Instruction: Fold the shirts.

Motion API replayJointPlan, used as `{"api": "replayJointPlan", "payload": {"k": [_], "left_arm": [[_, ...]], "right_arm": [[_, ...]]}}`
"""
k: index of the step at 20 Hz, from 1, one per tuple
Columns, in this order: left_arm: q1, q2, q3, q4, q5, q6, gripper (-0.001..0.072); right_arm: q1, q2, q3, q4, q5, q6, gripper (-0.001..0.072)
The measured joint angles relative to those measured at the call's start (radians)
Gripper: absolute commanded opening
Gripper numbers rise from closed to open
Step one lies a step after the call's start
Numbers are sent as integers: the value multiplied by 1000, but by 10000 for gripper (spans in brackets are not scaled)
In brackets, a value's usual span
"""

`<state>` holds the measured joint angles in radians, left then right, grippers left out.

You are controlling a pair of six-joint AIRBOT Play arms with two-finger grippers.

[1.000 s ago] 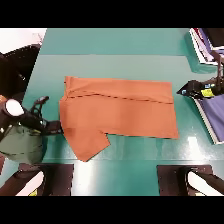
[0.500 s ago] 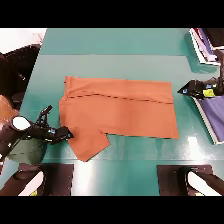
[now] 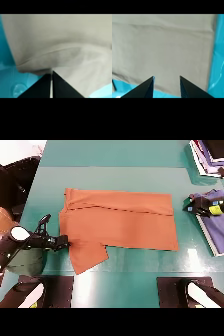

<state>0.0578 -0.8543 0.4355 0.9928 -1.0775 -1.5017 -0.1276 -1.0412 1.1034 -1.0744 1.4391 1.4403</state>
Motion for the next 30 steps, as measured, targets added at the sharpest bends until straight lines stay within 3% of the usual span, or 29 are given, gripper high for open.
{"api": "replayJointPlan", "payload": {"k": [3, 5, 10, 14, 18, 19, 23, 30], "left_arm": [[0, 1, 47, -3, -33, 11, 24], [0, 1, 69, -4, -47, 20, 24], [0, 0, 91, -6, -68, 33, 25], [0, 0, 95, -6, -75, 36, 25], [0, 1, 97, 2, -85, 36, 23], [0, 1, 98, 11, -98, 36, 22], [0, 44, 111, 64, -173, 32, 22], [-1, 266, 148, 87, -409, -36, 22]], "right_arm": [[-102, 34, -122, -23, 37, -5, 388], [-171, 61, -251, -57, 40, -7, 470], [-275, 55, -523, -51, -25, -10, 442], [-257, 3, -606, 14, -108, -12, 423], [-189, -29, -628, 50, -183, -14, 65], [-174, -26, -630, 50, -199, -21, 20], [-150, 63, -635, 31, -240, -63, 18], [-222, 341, -626, -9, -19, -93, 17]]}}
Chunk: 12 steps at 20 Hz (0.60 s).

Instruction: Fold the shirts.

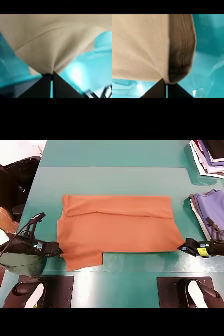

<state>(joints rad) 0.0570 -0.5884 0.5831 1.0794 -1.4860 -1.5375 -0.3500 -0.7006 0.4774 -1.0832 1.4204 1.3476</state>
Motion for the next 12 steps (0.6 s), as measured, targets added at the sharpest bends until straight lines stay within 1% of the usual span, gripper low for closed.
{"api": "replayJointPlan", "payload": {"k": [3, 5, 8, 12], "left_arm": [[0, 17, 68, -23, -21, -17, 22], [0, -14, 122, -31, 18, -14, 22], [0, -130, 201, -34, 105, 35, 24], [0, -363, 322, -33, 237, 112, 25]], "right_arm": [[-26, 72, 63, -12, 71, 6, 17], [-21, 61, 127, -13, 78, 12, 17], [58, -52, 237, -11, 43, 19, 17], [209, -293, 410, -9, -70, 23, 18]]}}
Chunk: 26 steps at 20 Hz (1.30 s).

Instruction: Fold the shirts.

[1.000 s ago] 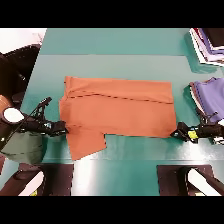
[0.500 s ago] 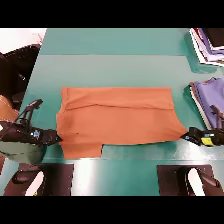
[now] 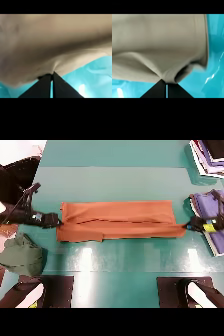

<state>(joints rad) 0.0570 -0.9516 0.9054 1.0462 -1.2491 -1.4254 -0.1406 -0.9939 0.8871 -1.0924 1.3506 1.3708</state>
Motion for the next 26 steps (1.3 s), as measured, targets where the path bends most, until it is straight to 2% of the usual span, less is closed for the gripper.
{"api": "replayJointPlan", "payload": {"k": [6, 7, 8, 9, 10, 11, 13, 14, 15, 16, 17, 19, 25, 26], "left_arm": [[0, -275, 158, 17, 193, 38, 26], [0, -299, 170, 18, 221, 40, 29], [0, -318, 179, 19, 251, 41, 231], [0, -331, 185, 20, 272, 43, 529], [1, -341, 190, 19, 289, 43, 624], [1, -348, 194, 17, 299, 43, 625], [1, -354, 200, 10, 310, 44, 624], [0, -356, 206, 7, 307, 44, 534], [0, -356, 212, 6, 291, 44, 242], [1, -357, 216, 3, 272, 44, 23], [1, -357, 219, 2, 254, 44, 34], [0, -358, 225, -10, 223, 46, 34], [-28, -365, 227, -85, 198, 44, 25], [-48, -366, 227, -90, 199, 43, 25]], "right_arm": [[104, -362, 298, 2, -92, 26, 25], [107, -407, 339, 2, -98, 32, 150], [111, -444, 373, 2, -103, 33, 354], [111, -476, 405, 13, -106, 33, 417], [109, -504, 435, 29, -107, 33, 417], [102, -523, 456, 53, -107, 29, 417], [78, -549, 486, 93, -100, 5, 417], [60, -557, 492, 109, -80, -11, 417], [37, -562, 492, 121, -53, -26, 417], [12, -565, 483, 127, -34, -38, 417], [-18, -568, 466, 136, -13, -49, 418], [-73, -574, 417, 143, 19, -69, 506], [-137, -655, 296, 220, 31, -140, 505], [-128, -669, 290, 246, 29, -149, 483]]}}
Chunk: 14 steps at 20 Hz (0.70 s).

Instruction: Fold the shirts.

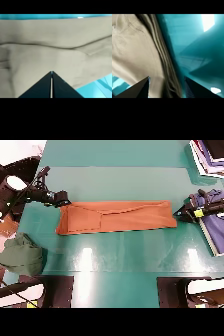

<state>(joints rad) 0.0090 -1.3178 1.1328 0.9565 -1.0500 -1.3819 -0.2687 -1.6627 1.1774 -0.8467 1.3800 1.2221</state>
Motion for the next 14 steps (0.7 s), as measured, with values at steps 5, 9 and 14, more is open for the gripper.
{"api": "replayJointPlan", "payload": {"k": [5, 9, 14], "left_arm": [[-145, -1, 0, -18, 101, -35, 24], [-256, -46, 30, -21, 178, -56, 24], [-386, -230, 153, -23, 186, -76, 25]], "right_arm": [[79, -51, 41, 26, -35, -53, 20], [111, -53, 160, 88, 47, -70, 18], [156, 39, 316, 249, 117, -53, 18]]}}
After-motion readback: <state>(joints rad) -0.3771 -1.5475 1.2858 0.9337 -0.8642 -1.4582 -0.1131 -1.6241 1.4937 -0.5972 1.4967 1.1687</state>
